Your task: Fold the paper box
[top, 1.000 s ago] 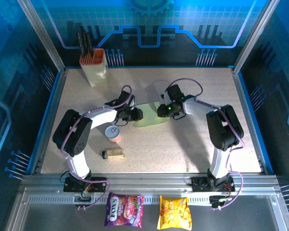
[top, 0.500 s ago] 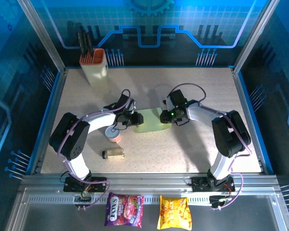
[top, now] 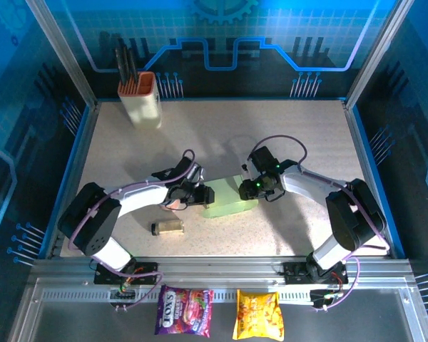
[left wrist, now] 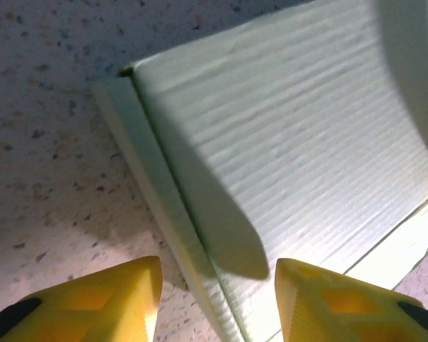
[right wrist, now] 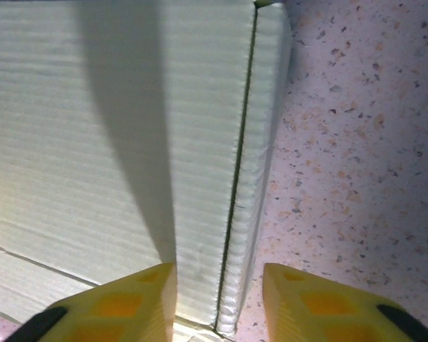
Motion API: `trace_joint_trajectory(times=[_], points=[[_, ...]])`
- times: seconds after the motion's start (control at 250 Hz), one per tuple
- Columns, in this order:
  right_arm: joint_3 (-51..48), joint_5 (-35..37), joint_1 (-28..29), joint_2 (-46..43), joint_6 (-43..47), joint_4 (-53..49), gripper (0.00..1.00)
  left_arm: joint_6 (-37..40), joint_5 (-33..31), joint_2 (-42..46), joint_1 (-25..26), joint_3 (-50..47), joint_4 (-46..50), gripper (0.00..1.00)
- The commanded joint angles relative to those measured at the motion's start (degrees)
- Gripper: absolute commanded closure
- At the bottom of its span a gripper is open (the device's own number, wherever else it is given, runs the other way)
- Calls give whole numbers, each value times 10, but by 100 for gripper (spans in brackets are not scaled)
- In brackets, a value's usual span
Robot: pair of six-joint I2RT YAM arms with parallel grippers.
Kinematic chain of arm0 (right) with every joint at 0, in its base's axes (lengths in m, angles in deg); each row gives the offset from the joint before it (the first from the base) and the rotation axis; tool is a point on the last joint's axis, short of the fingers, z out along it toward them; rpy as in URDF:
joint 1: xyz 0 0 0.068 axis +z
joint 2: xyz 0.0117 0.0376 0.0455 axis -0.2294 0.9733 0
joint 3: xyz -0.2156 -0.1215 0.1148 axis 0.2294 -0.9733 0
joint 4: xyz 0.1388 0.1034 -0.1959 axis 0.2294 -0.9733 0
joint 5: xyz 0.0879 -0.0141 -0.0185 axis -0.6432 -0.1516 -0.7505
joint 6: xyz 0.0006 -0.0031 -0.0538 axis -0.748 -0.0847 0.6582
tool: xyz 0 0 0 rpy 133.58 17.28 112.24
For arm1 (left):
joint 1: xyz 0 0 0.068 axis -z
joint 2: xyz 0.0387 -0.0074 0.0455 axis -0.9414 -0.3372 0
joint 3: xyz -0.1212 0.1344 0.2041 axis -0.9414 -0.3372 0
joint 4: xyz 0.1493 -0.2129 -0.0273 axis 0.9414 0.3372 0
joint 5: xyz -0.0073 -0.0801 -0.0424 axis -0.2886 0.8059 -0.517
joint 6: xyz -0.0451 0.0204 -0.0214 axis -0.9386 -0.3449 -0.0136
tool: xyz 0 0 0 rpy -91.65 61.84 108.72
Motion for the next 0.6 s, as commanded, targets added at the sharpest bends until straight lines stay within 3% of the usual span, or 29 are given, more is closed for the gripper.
trace_joint_trajectory(times=[0.0, 0.128, 0.252, 0.595], points=[[14, 18, 5, -26, 17, -22, 58, 42, -31, 33, -8, 10, 47, 51], [18, 24, 4, -55, 40, -24, 54, 90, -37, 46, -24, 32, 60, 47], [19, 34, -3, -79, 60, -30, 53, 155, -1, 28, -40, 66, 65, 44], [32, 37, -23, -102, 81, -44, 52, 329, 53, -111, -43, 233, 157, 49]])
